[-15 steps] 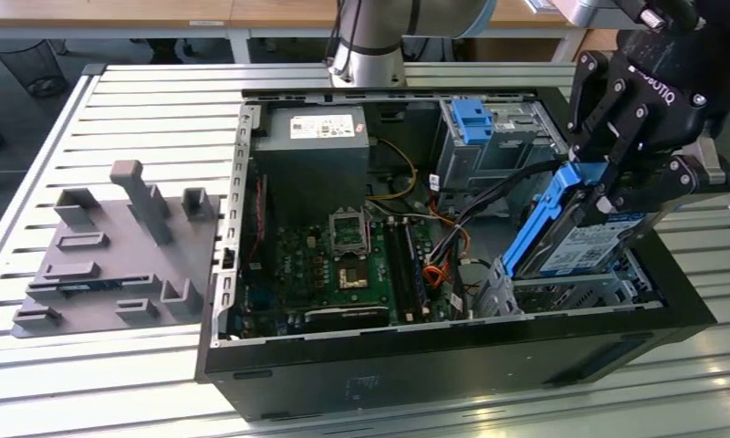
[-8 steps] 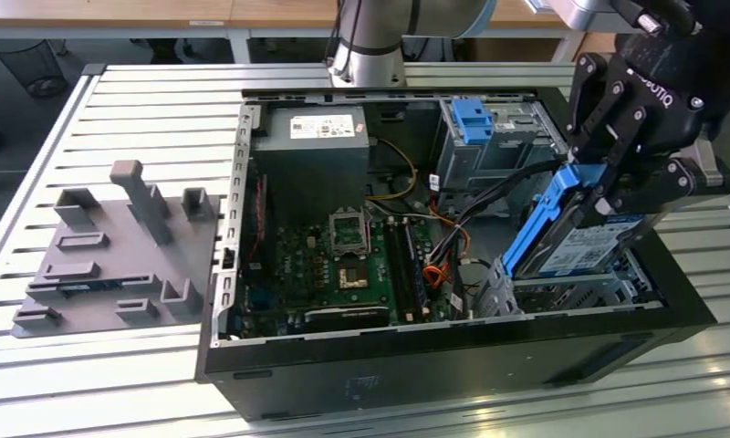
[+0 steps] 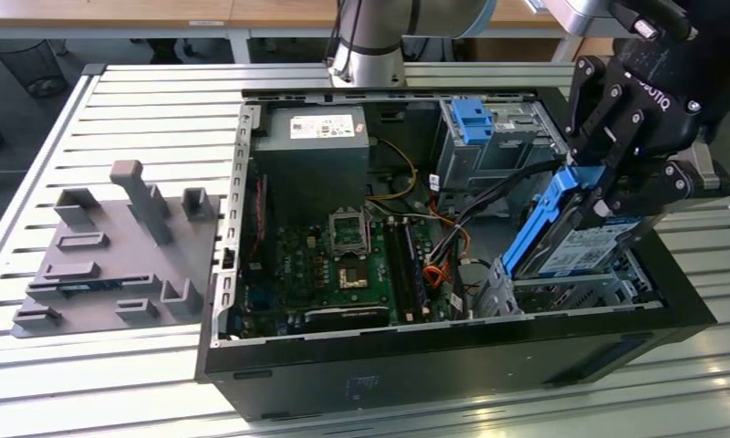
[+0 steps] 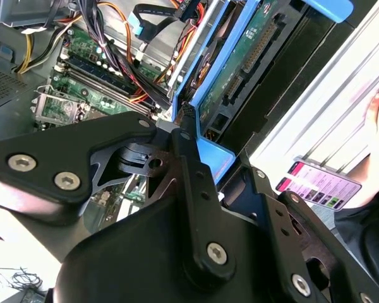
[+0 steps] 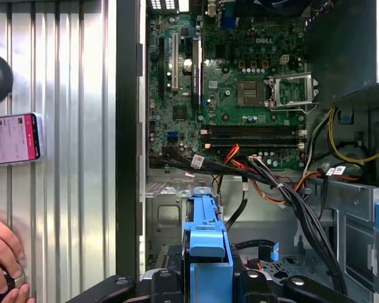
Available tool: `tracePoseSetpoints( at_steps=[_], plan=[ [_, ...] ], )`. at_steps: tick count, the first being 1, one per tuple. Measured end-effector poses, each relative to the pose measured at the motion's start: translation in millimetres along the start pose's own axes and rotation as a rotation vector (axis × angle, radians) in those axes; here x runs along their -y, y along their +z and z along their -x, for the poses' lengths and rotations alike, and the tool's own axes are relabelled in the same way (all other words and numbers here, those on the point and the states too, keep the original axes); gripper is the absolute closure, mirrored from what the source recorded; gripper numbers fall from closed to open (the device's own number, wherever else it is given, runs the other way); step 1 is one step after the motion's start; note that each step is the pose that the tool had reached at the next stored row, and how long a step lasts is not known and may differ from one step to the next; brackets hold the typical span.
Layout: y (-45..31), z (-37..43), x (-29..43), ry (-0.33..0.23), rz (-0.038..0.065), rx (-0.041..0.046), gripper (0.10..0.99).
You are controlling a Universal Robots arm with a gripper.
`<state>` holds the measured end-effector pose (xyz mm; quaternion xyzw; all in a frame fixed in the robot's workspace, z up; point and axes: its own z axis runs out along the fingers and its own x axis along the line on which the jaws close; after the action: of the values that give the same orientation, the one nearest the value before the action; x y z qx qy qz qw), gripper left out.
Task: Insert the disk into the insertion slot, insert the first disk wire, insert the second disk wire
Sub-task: 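Insert the disk into the insertion slot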
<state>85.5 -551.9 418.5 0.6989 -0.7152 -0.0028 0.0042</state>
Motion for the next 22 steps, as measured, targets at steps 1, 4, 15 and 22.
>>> tracePoseSetpoints(
  at_steps=[1,4,15,22],
  plan=[
    [0.2,0.0,0.0,0.0,0.0,0.0,0.722],
    [1.0,0.0,0.0,0.0,0.0,0.0,0.722],
    [3.9,0.0,0.0,0.0,0.0,-0.0003,0.722],
    [14.2,0.0,0.2,0.0,0.0,-0.0003,0.722]
  ],
)
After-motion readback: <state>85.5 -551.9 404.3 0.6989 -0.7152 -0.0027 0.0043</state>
